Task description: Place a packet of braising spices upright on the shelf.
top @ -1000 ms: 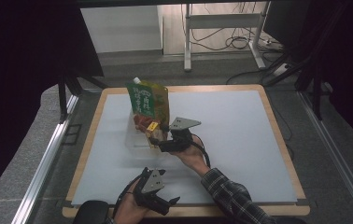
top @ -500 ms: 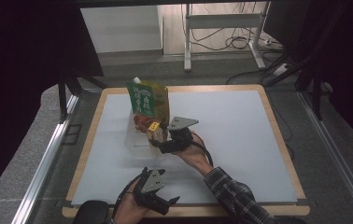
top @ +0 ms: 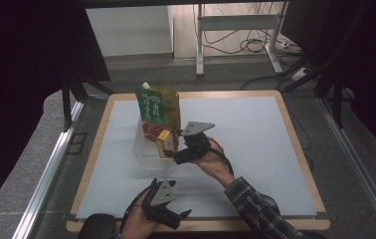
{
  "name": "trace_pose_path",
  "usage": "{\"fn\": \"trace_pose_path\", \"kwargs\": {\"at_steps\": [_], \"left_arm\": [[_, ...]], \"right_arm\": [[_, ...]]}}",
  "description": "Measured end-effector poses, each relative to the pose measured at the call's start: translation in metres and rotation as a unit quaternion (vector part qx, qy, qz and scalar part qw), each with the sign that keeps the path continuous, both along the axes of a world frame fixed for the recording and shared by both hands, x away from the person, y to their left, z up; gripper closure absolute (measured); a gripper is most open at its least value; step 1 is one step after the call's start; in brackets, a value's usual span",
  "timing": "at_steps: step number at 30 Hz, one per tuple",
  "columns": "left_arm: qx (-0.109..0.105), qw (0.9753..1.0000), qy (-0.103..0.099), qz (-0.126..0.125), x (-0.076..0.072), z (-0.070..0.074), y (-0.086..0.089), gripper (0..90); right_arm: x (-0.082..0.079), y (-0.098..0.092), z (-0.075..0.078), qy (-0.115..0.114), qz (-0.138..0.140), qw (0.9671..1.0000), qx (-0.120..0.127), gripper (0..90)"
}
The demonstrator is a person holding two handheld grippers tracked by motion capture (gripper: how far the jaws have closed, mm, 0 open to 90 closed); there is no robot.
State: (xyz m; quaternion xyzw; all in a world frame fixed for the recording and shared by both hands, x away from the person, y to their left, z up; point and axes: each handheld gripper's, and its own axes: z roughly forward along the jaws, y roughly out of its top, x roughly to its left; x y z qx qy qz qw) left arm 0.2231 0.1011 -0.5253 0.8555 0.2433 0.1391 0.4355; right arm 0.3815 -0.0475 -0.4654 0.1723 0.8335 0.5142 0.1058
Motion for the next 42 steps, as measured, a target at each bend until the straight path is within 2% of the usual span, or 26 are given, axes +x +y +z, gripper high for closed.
{"fn": "trace_pose_path", "kwargs": {"at_steps": [9, 14, 32, 42], "left_arm": [[0.004, 1.0, -0.001, 0.001, 0.0, 0.0, 0.001, 1.1], [0.004, 1.0, -0.002, 0.003, 0.001, 0.0, 0.001, 1.1], [0.007, 1.0, -0.001, 0.006, 0.001, -0.001, 0.001, 1.1], [0.01, 0.9999, 0.001, 0.009, 0.002, -0.001, 0.001, 1.1]], "right_arm": [[-0.002, -0.014, 0.007, 0.008, -0.007, 0.9998, -0.017, 9.0], [-0.003, -0.023, 0.009, 0.005, -0.012, 0.9996, -0.025, 7.7], [-0.008, -0.063, 0.002, 0.024, -0.03, 0.998, -0.05, 6.9], [-0.01, -0.084, 0.0, 0.032, -0.046, 0.9971, -0.052, 6.9]]}}
